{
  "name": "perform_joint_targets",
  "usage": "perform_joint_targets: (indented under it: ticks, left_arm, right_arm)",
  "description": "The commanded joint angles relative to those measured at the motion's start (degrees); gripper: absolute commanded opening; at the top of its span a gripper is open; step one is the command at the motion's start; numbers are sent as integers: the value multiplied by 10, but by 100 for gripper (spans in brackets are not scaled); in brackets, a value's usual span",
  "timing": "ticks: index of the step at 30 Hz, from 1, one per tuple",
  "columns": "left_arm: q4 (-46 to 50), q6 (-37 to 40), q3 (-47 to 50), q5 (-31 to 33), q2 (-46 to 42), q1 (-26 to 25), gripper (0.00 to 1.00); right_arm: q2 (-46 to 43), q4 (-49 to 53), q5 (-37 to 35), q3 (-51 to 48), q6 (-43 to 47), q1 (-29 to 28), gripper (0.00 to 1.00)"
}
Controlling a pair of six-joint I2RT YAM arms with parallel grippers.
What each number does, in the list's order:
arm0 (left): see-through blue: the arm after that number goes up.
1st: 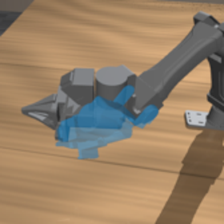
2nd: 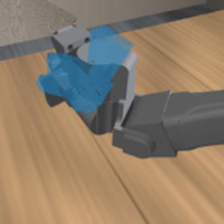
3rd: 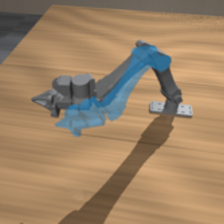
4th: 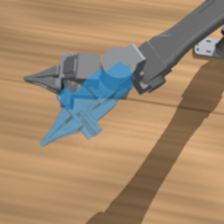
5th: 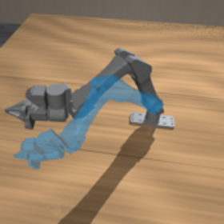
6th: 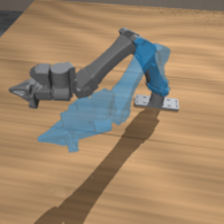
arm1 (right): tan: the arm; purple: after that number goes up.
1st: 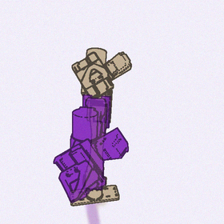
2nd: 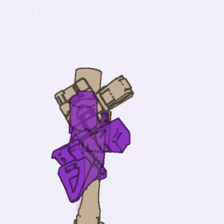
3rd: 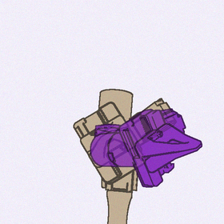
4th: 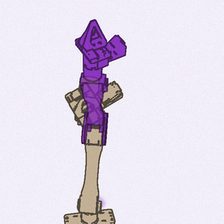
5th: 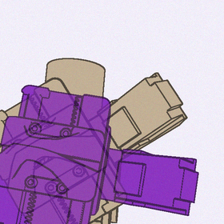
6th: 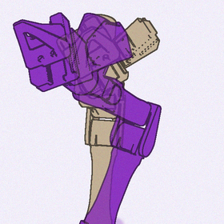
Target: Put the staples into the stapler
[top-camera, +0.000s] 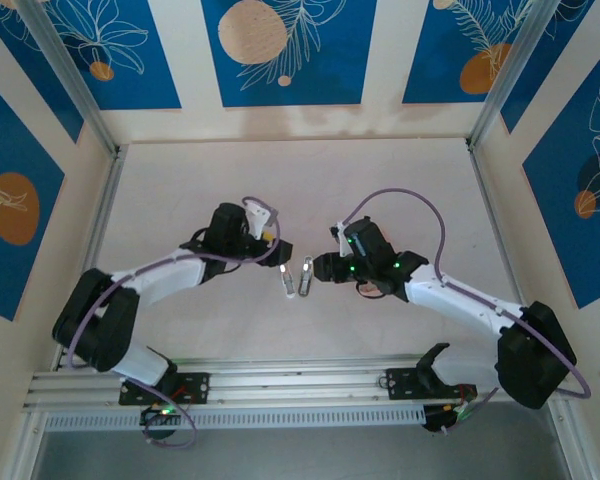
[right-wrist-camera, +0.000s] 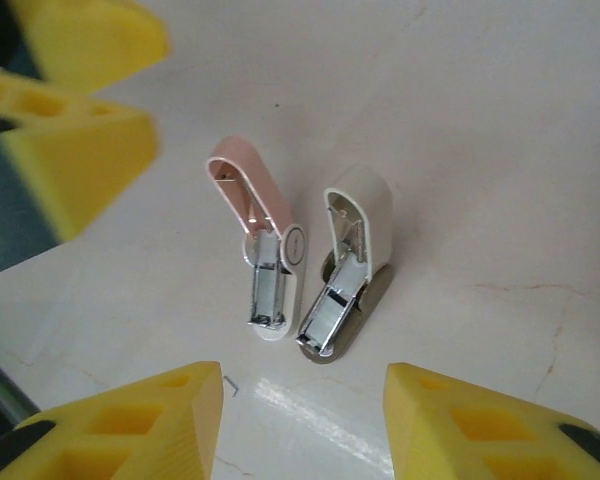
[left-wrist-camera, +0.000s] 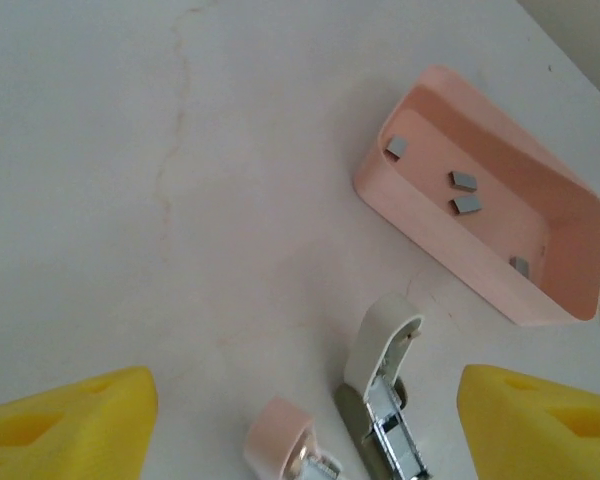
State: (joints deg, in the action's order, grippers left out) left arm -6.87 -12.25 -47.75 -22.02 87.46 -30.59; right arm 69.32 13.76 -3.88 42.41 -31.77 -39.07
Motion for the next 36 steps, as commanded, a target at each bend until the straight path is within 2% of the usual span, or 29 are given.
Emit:
perform_joint_targets:
  ticks: [1, 8, 13, 22, 26, 29, 32, 36]
  left_arm:
    - [74, 39, -55, -61, 45, 1, 79]
    - [131, 84, -113, -143, 118, -6, 77]
    - [166, 105, -113, -139, 128, -21, 78]
    - [205, 127, -97, -167, 97, -41, 77]
    - [224, 138, -77, -156, 76, -57, 77]
    - [222, 127, -56, -153, 53, -62, 76]
    - [214, 94, -37, -117, 18, -63, 74]
    - [158, -30, 5, -62, -35, -62, 74]
  right_arm:
    - [-19, -16, 24, -16, 10, 1, 48]
    - [-56, -25, 6, -49, 1, 1, 50]
    - [-65, -43, 22, -54, 4, 4, 50]
    - [-75, -54, 25, -59, 7, 4, 50]
    - [-81, -56, 22, -60, 7, 3, 50]
    - [-79, -52, 15, -57, 7, 3, 51]
    - [-77, -46, 7, -53, 3, 1, 51]
    - [-76, -54, 2, -52, -2, -4, 51]
